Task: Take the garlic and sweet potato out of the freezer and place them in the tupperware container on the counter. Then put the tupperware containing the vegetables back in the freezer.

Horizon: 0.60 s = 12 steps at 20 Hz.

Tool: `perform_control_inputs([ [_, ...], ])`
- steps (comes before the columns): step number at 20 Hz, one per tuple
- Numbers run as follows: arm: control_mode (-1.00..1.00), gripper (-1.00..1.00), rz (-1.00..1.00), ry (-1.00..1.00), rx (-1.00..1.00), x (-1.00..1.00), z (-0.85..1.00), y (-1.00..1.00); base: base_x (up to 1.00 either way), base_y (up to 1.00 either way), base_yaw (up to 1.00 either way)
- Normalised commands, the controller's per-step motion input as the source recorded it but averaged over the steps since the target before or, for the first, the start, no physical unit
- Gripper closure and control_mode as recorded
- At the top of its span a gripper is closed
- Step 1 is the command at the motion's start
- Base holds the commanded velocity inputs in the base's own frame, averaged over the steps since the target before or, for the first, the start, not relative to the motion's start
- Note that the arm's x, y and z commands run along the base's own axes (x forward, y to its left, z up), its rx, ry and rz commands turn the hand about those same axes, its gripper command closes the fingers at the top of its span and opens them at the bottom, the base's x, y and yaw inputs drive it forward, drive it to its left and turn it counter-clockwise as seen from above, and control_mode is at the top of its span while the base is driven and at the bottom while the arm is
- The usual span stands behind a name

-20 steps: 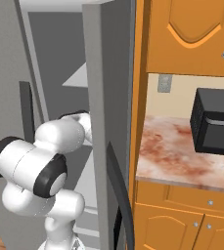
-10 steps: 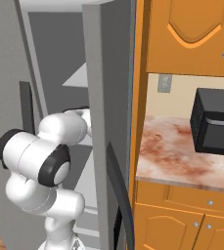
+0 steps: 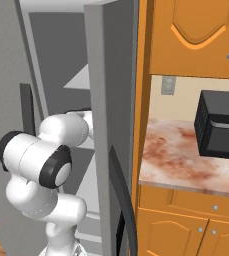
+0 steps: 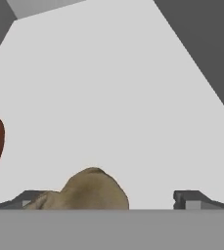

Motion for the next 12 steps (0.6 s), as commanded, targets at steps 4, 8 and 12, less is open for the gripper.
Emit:
perform_control_inputs([
  [4,-1.0,1.0,0.0,0.02,0.0,-0.01,-0.37,0.3,0.0,0.0,0.0],
  [8,-1.0,1.0,0.0,0.0,0.0,-0.09,-0.32,0.21,0.0,0.0,0.0],
  [12,-1.0,1.0,0.0,0.0,0.0,-0.24,-0.24,0.15,0.0,0.0,0.0],
])
